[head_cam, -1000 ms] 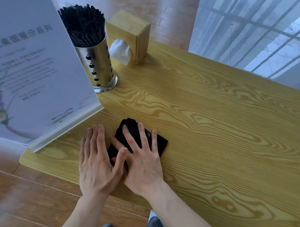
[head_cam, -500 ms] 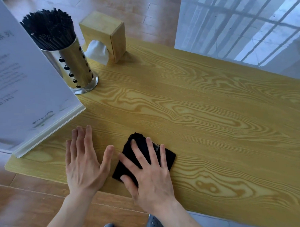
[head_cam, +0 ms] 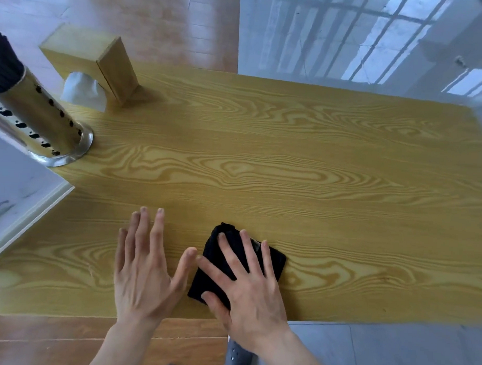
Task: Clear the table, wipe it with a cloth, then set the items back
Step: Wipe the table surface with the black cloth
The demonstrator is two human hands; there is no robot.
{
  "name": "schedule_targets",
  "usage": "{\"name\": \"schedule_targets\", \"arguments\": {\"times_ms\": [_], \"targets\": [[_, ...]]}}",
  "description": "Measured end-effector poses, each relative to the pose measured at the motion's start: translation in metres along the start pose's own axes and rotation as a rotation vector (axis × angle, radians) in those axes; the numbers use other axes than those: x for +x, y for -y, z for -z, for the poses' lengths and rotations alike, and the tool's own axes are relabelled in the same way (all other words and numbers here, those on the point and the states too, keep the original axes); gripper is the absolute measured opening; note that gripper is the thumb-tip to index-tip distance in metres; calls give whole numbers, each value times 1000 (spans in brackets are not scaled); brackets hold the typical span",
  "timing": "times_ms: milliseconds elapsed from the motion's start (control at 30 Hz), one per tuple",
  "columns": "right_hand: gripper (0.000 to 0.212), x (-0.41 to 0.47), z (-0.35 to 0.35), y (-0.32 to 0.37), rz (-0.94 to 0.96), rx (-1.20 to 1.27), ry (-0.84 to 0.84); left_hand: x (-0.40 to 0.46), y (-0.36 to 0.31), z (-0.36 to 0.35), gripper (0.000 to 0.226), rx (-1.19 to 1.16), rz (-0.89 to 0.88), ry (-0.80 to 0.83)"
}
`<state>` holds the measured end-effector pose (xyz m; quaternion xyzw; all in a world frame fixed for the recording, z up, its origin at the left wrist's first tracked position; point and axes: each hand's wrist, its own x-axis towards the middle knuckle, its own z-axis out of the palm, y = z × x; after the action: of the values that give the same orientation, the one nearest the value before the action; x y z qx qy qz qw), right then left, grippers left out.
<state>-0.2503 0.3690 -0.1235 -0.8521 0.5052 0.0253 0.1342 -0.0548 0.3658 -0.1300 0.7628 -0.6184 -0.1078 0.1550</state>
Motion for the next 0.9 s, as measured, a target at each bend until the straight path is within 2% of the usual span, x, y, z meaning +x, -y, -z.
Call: {"name": "schedule_targets", "arguments": {"times_ms": [567,900], "targets": [[55,-76,11,-145,-285,-9,-89,3,-106,-36,87,29,-213,94],[58,-107,19,-222,-410,-30,-116,6,-122,-49,90,78,-260,124]]}}
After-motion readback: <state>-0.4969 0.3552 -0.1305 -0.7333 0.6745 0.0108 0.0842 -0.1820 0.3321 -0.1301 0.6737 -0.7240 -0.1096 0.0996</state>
